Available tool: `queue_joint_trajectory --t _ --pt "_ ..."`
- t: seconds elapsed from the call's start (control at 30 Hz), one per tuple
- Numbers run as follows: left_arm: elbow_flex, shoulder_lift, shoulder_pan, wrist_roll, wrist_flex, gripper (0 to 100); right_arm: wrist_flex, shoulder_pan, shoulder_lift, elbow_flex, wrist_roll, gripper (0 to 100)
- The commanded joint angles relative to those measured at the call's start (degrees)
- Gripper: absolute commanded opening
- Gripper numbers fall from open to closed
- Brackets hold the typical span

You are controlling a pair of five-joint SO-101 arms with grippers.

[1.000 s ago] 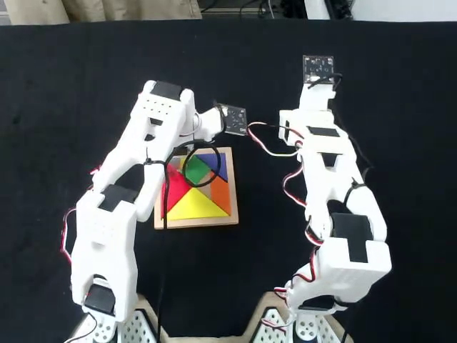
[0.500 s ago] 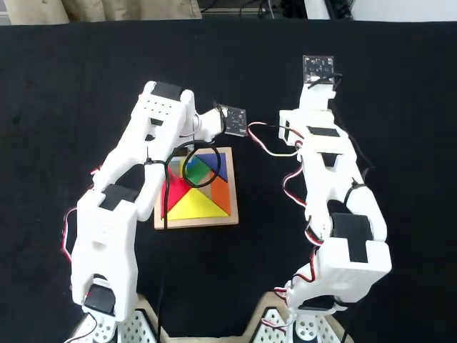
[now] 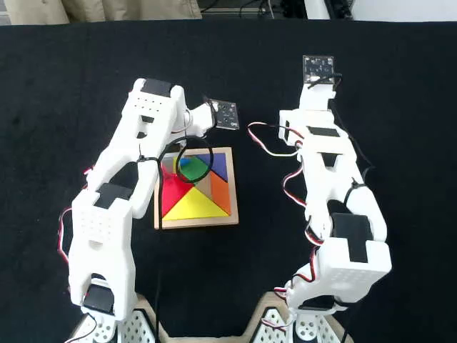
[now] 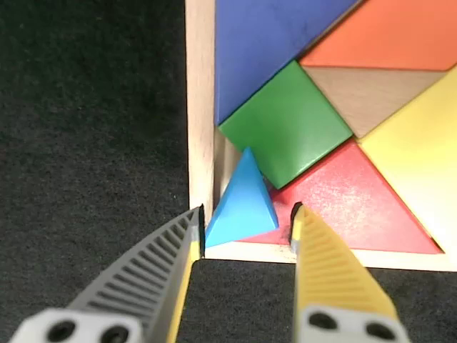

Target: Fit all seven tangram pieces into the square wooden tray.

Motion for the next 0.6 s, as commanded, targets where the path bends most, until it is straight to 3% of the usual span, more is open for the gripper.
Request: queue_joint_trajectory --t 0.0,0.27,0.57 --pt "-3.12 -0.62 -0.4 0.18 -0.44 21 -1.32 -0.09 -0.13 -3.65 0.18 1.1" --pt "-0.4 1.49 1.54 5.19 -7.74 22 -1.32 -0.09 -0.13 -3.65 0.18 1.1" --pt "-0.4 -1.49 2.59 7.82 -7.3 22 -1.23 -0.09 -0.13 -3.65 0.18 1.1"
